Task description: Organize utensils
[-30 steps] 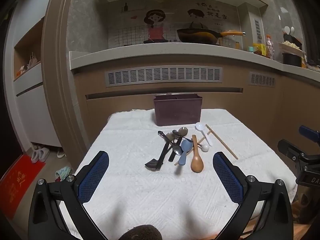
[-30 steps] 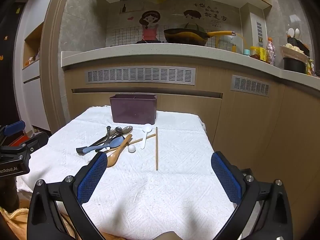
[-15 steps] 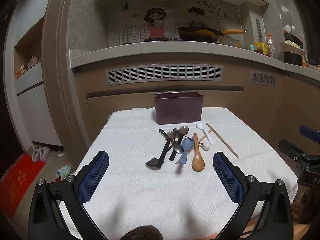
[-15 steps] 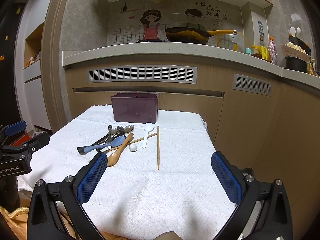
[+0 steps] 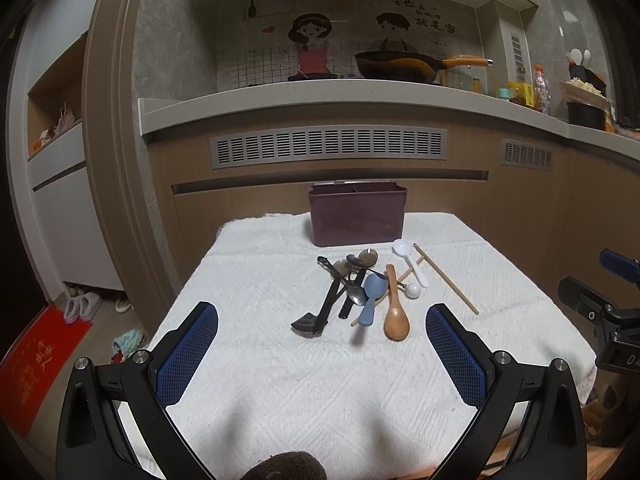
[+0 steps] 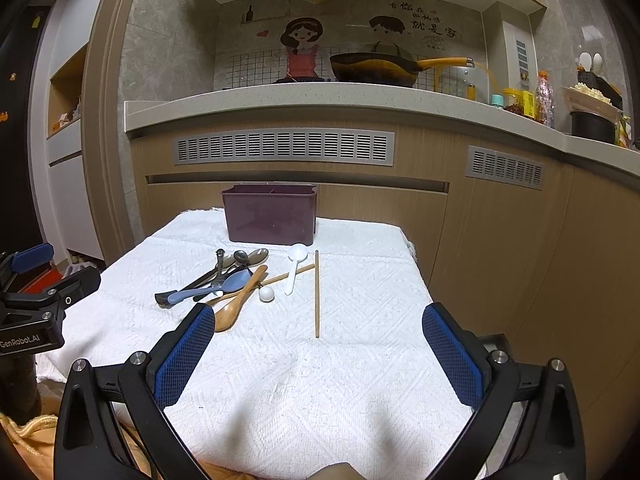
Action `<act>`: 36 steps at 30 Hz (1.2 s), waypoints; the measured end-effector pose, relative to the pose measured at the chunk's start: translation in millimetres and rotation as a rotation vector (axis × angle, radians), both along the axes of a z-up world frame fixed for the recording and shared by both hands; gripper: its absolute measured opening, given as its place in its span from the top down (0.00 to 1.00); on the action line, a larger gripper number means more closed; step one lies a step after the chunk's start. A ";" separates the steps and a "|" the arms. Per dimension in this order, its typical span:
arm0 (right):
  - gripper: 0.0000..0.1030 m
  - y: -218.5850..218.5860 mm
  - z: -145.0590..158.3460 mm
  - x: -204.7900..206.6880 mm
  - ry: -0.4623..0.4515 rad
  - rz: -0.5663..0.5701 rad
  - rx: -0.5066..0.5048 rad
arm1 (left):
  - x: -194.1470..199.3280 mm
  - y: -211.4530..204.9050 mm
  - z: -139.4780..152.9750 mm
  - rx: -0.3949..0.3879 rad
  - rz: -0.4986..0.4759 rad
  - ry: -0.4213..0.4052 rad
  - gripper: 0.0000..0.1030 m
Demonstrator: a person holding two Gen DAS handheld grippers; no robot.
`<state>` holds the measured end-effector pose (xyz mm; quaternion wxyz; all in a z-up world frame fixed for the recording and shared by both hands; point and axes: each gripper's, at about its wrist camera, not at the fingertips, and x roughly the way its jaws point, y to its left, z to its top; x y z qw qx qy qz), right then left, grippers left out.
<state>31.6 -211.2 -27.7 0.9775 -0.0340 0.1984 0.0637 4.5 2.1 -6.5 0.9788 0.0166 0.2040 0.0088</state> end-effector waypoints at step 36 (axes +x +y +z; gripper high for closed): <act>0.00 0.5 -2.2 1.6 0.016 0.004 0.002 | 3.0 2.0 -1.2 -0.004 0.004 0.013 0.00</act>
